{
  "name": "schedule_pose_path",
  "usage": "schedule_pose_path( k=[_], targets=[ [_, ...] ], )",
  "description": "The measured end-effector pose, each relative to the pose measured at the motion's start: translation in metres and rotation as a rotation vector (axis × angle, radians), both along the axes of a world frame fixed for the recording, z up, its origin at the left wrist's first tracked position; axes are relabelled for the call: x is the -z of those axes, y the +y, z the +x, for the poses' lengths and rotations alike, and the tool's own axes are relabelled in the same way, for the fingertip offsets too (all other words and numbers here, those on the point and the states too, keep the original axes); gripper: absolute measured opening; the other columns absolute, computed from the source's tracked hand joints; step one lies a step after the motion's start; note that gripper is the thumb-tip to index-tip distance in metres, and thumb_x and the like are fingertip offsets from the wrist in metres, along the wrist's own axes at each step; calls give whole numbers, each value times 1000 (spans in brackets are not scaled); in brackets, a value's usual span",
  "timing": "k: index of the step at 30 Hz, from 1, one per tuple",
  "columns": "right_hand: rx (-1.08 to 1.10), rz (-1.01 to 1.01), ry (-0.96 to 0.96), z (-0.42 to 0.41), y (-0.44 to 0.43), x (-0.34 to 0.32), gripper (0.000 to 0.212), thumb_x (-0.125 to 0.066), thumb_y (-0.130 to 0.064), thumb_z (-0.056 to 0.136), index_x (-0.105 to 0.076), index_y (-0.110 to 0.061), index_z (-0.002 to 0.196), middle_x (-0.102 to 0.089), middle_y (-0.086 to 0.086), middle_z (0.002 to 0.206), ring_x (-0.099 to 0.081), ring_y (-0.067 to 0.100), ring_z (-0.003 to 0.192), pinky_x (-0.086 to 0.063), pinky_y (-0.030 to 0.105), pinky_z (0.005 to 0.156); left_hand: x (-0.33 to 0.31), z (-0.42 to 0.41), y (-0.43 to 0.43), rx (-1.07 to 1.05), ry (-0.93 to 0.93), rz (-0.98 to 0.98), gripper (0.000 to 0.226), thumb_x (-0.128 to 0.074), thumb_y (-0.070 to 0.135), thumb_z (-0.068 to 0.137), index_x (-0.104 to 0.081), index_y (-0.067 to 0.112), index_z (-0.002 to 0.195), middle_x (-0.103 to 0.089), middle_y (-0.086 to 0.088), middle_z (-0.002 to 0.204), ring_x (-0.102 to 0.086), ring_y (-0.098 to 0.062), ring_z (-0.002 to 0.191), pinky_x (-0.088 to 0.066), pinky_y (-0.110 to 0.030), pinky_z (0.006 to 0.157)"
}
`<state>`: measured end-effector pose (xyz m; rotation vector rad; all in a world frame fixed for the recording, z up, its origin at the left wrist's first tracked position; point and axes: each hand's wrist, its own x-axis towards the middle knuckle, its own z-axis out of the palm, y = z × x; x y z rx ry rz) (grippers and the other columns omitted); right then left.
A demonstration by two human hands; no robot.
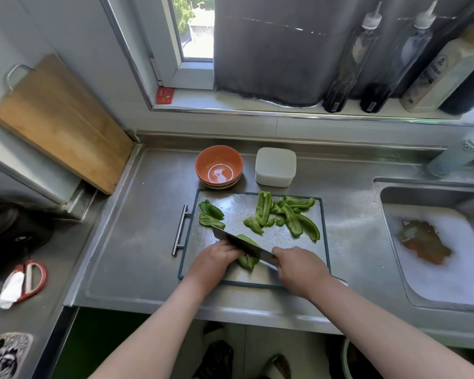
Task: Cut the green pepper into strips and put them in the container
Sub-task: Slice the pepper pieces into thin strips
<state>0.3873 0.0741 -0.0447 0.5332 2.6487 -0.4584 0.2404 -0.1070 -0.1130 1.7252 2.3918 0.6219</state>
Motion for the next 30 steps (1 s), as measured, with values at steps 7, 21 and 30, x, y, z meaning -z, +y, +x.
schedule_pose_path(
  k=[7,21,30],
  targets=[
    [-8,-39,-2,-19,-14,15,13,-42,-13,95,-50,-19,103,-50,4,78,-50,32,69,-37,35,57,8,-3,-7,23,8,-36,38,-75,6,72,-74,22,106,-72,3,106,-65,-21,101,-58,-30,75],
    [79,-99,51,-25,-8,6,23,-38,-35,104,-57,-23,97,-62,3,91,-54,26,79,-39,35,64,4,-1,-48,-196,-57,-56,30,-65,35,84,-69,21,110,-57,6,112,-50,-11,105,-52,-24,77],
    [63,-32,126,-28,-20,-8,26,-36,-35,104,-57,-22,100,-62,4,86,-56,29,75,-38,35,60,4,3,-49,-292,-50,54,7,-70,20,81,-72,13,83,-59,4,96,-58,-13,76,-53,-29,53]
  ],
)
